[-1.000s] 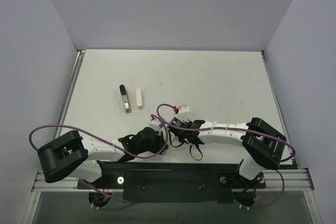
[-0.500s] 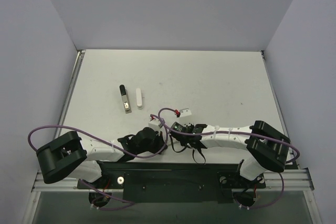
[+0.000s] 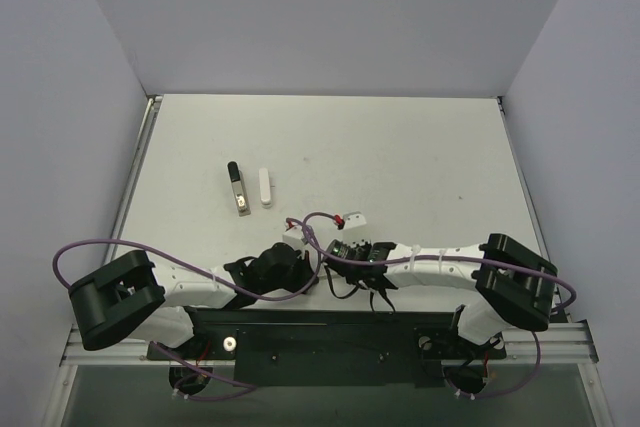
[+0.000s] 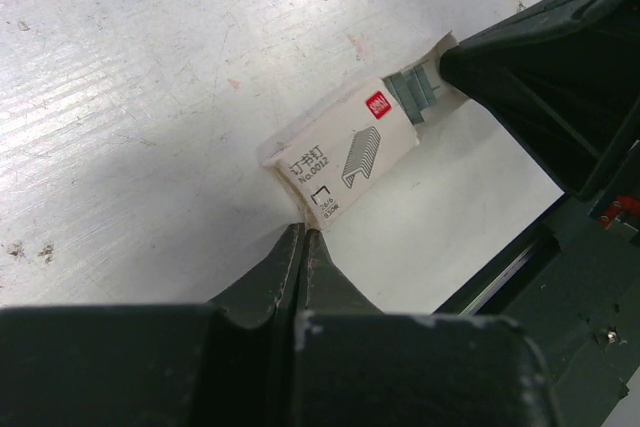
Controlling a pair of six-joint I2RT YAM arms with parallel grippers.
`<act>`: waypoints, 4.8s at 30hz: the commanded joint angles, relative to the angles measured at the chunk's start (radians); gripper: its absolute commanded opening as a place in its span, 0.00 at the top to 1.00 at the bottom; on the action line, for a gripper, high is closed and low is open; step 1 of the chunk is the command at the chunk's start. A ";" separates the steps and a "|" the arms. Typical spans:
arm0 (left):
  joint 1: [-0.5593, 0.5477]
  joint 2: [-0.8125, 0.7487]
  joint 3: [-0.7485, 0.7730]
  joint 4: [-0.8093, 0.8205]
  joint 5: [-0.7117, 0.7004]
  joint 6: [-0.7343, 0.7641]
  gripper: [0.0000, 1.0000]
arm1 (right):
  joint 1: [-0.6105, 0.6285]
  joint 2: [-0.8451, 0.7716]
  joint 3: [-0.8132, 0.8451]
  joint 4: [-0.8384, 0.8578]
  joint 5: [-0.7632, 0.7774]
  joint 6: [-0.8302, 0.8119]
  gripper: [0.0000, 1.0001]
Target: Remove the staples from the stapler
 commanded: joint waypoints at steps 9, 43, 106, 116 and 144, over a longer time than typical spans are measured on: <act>-0.013 -0.038 -0.022 -0.007 -0.003 0.043 1.00 | 0.031 -0.029 -0.035 -0.088 -0.004 0.041 1.00; -0.059 -0.010 -0.011 0.008 -0.025 0.047 1.00 | 0.042 -0.081 0.008 -0.042 -0.011 0.064 0.91; -0.116 0.200 0.279 -0.389 -0.132 0.044 1.00 | -0.090 -0.204 -0.234 0.250 -0.284 0.112 1.00; -0.125 0.182 0.270 -0.394 -0.143 0.037 1.00 | -0.030 -0.095 -0.156 0.290 -0.317 0.133 1.00; -0.124 -0.211 0.224 -0.610 -0.414 0.055 0.91 | -0.194 -0.414 -0.223 0.035 -0.108 0.010 0.83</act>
